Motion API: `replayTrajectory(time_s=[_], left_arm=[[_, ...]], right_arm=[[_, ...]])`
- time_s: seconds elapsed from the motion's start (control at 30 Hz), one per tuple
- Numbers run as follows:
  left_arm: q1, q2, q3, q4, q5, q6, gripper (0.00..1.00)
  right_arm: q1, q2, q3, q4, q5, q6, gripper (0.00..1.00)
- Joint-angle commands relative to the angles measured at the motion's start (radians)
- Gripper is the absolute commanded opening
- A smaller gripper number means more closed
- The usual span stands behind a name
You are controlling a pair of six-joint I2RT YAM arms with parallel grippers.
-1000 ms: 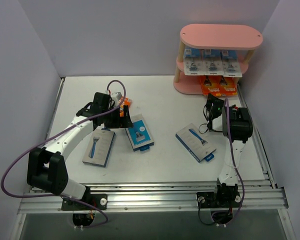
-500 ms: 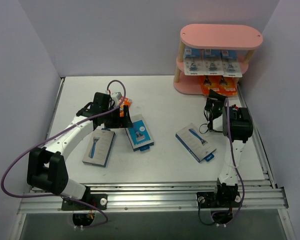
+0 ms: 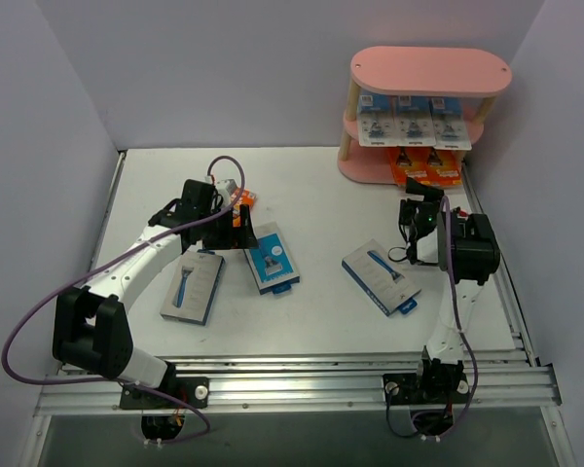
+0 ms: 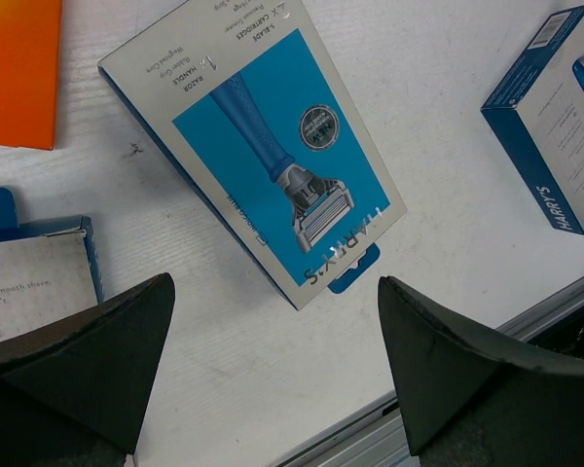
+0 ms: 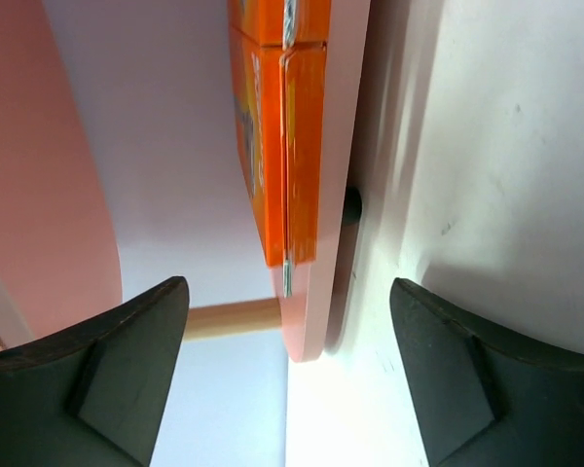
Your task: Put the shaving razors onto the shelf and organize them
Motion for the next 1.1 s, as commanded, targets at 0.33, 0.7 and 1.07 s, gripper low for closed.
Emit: replayTrajectory(time_s=[0.33,0.7,1.07], left_arm=[[-0.003,-0.041,0.045,0.001,-0.043,0.035,0.94],[-0.002,-0.070,0.054,-0.016,-0.122,0.062,0.94],[0.145,-0.138,0.040,0.008,-0.149,0.023,0.94]], right_arm=[[0.003,-0.204,-0.189,0.062,-0.167,-0.169,0.84],[0.054,-0.476,-0.255,-0.095,-0.462,-0.419,0.79],[0.438,-0.623,0.048,-0.830,-0.473,-0.985,0.58]])
